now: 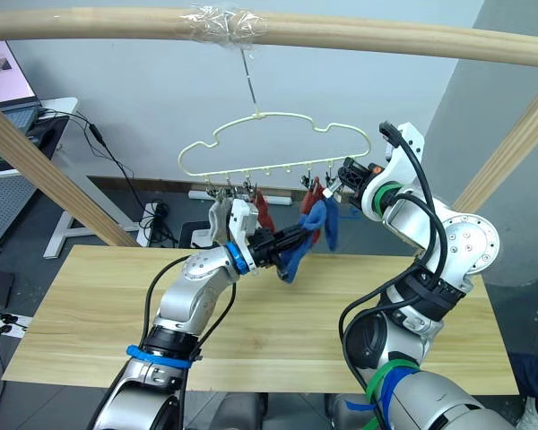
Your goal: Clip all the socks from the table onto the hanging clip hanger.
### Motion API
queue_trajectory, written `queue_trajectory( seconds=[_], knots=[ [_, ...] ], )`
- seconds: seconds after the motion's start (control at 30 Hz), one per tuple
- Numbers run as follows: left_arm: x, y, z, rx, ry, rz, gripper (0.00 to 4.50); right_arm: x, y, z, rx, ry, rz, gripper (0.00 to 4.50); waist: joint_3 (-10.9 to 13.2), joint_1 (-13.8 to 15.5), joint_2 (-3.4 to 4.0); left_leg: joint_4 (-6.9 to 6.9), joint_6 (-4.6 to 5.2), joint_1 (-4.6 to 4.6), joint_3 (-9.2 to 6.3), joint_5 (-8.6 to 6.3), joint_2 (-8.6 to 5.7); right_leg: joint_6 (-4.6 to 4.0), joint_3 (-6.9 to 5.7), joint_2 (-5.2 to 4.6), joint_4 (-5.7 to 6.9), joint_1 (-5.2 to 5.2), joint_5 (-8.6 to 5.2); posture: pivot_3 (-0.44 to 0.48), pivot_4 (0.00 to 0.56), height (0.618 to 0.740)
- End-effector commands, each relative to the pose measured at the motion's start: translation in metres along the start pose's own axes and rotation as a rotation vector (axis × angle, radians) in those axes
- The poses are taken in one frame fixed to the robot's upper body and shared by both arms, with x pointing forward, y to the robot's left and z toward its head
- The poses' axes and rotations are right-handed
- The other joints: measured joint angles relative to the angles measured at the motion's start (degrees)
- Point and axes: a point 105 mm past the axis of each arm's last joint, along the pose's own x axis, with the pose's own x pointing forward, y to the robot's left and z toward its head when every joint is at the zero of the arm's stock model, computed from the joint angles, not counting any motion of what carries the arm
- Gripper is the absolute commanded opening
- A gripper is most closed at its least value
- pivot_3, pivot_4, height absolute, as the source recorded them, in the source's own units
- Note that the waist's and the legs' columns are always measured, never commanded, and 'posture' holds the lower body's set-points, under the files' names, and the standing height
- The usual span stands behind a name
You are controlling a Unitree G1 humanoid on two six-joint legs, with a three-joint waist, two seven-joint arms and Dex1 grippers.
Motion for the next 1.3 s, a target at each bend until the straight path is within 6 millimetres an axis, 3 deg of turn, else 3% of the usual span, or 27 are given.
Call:
queue_trajectory(
  seconds=[0.03, 0.37, 0.5, 0.77, 0.83, 0.87, 1.07, 1.3],
  knots=[
    [0.01, -0.001, 0.012, 0.01, -0.036, -0.007, 0.02, 0.0, 0.006, -0.004, 0.034, 0.002, 0.02, 0.0, 0.0, 0.0, 0.0, 0.0, 0.0, 0.0, 0.0, 0.0, 0.0, 0.0, 0.0, 0.0, 0.0, 0.0, 0.0, 0.098, 0.221, 0.74],
    [0.021, -0.004, 0.026, -0.012, -0.084, -0.017, 0.02, -0.001, 0.012, -0.008, 0.013, 0.029, 0.049, 0.0, 0.0, -0.3, 0.0, -0.03, 0.0, -0.01, 0.0, 0.0, 0.0, 0.01, 0.01, 0.0, -0.04, -0.01, -0.01, 0.098, 0.221, 0.74],
    [0.021, -0.005, 0.026, -0.013, -0.081, -0.026, 0.0, -0.003, 0.013, -0.005, 0.018, 0.027, 0.066, 1.14, 0.0, -0.4, 0.01, -0.03, 0.0, -0.01, 0.01, 0.0, 0.0, 0.01, 0.01, 0.0, -0.04, -0.01, -0.01, 0.098, 0.221, 0.74],
    [0.022, -0.019, 0.029, -0.063, -0.098, -0.092, 0.0, -0.011, 0.015, 0.009, -0.007, 0.002, 0.125, 4.15, 0.0, -0.5, 0.01, -0.05, 0.0, -0.04, 0.01, 0.0, 0.0, 0.02, 0.0, 0.01, -0.1, -0.02, -0.01, 0.096, 0.217, 0.74],
    [0.023, -0.027, 0.031, -0.116, -0.104, -0.129, 0.0, -0.017, 0.016, 0.015, -0.05, -0.007, 0.15, 4.48, 0.0, -0.5, 0.01, -0.05, 0.01, -0.07, 0.01, -0.01, 0.0, 0.02, 0.0, 0.01, -0.15, -0.02, -0.01, 0.091, 0.214, 0.74],
    [0.023, -0.03, 0.031, -0.137, -0.103, -0.143, 0.52, -0.02, 0.016, 0.016, -0.073, -0.007, 0.157, 4.5, 0.0, -0.5, 0.01, -0.05, 0.01, -0.09, 0.01, -0.01, 0.0, 0.02, 0.0, 0.01, -0.19, -0.02, -0.01, 0.089, 0.213, 0.74],
    [0.019, -0.039, 0.013, -0.278, -0.014, -0.176, 2.23, -0.036, -0.004, 0.02, -0.197, -0.004, 0.096, 4.5, 0.0, -0.8, 0.01, -0.09, 0.05, -0.12, 0.02, -0.03, 0.01, 0.03, 0.03, 0.01, -0.32, -0.02, -0.01, 0.076, 0.203, 0.74],
    [-0.022, -0.012, -0.021, -0.241, 0.125, -0.095, 4.41, -0.063, -0.024, 0.0, -0.396, 0.024, 0.025, 4.5, 0.0, -1.8, 0.01, -0.12, 0.05, -0.08, 0.03, -0.03, 0.04, 0.13, 0.04, 0.02, -0.31, -0.02, -0.07, 0.084, 0.191, 0.74]
  ],
)
